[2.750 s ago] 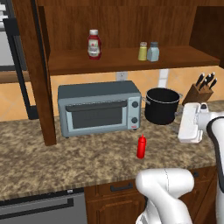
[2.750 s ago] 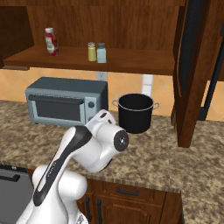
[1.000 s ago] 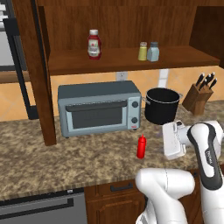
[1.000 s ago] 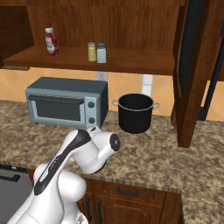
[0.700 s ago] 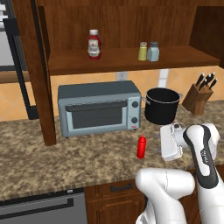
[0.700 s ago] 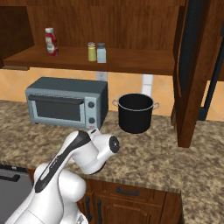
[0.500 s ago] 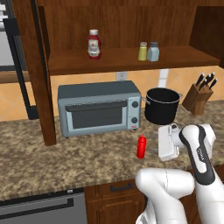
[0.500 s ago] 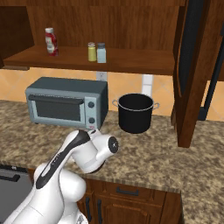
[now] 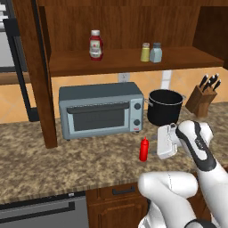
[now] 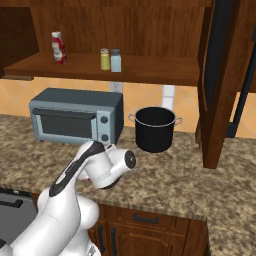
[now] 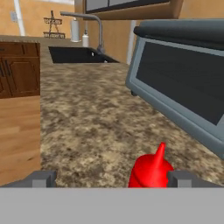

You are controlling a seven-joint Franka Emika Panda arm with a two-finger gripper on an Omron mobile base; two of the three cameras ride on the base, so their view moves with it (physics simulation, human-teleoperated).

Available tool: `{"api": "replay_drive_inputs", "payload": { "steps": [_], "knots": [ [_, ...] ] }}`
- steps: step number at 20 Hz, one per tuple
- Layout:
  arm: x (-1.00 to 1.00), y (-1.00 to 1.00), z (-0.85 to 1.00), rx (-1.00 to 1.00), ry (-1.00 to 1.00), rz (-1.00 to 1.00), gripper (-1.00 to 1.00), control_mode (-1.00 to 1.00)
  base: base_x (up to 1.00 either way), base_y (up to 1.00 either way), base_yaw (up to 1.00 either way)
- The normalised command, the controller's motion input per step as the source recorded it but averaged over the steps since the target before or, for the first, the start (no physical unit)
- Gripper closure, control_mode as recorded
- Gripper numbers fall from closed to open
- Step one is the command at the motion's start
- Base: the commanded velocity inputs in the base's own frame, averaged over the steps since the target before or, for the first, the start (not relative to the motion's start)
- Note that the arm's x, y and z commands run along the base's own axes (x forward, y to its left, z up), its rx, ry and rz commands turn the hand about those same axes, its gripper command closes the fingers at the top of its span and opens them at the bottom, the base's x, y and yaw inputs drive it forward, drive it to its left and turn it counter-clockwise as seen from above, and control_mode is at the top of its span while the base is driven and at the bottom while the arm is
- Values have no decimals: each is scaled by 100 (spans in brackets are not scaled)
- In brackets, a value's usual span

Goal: Put the shaker and condiment bottle from the counter next to their counterparts in the cabinet.

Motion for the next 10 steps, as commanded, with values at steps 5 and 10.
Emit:
{"api": "replay_drive_inputs", "payload": {
  "steps": [5,10],
  "knots": [
    [16,0,-10,0,3,1,-100,-100,0,0,0],
    [20,0,-12,0,4,1,-100,-100,0,0,0]
  ]
}}
